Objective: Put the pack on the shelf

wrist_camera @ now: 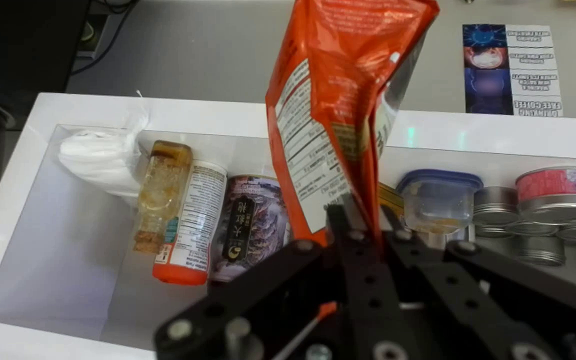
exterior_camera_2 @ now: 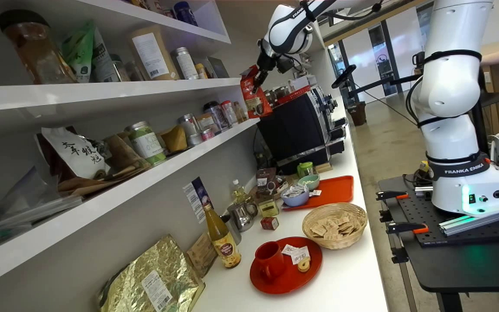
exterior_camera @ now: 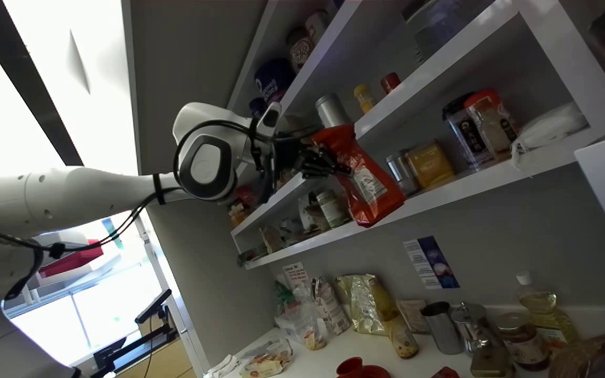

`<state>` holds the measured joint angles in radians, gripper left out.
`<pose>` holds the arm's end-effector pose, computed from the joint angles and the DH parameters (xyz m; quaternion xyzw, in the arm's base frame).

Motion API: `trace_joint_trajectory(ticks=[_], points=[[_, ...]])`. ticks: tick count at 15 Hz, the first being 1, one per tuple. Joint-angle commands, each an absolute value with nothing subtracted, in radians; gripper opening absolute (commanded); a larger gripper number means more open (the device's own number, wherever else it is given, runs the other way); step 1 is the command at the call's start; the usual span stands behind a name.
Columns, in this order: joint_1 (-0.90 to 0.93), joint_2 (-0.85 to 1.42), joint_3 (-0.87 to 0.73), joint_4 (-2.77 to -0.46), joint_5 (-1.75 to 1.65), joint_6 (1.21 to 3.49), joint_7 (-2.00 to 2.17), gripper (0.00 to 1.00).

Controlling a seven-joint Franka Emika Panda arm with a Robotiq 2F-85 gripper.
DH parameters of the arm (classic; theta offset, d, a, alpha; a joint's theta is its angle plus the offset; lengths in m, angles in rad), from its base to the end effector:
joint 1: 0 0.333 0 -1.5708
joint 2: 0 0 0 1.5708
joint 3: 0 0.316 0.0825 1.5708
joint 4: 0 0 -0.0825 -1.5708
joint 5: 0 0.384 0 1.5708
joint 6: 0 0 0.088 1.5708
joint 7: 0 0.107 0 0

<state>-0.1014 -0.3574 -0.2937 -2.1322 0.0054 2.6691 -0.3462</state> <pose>0.4551 -0.2158 0.6538 0.9030 -0.0374 0.4148 0.1057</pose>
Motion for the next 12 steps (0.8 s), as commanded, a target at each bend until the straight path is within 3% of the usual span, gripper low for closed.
trace_joint_trajectory(ticks=[1,12], points=[[-0.054,-0.234,-0.34,-1.963,0.091,2.609,-0.407,0.01],[-0.145,0.088,-0.297,-1.614,0.229,2.526,-0.42,0.01]])
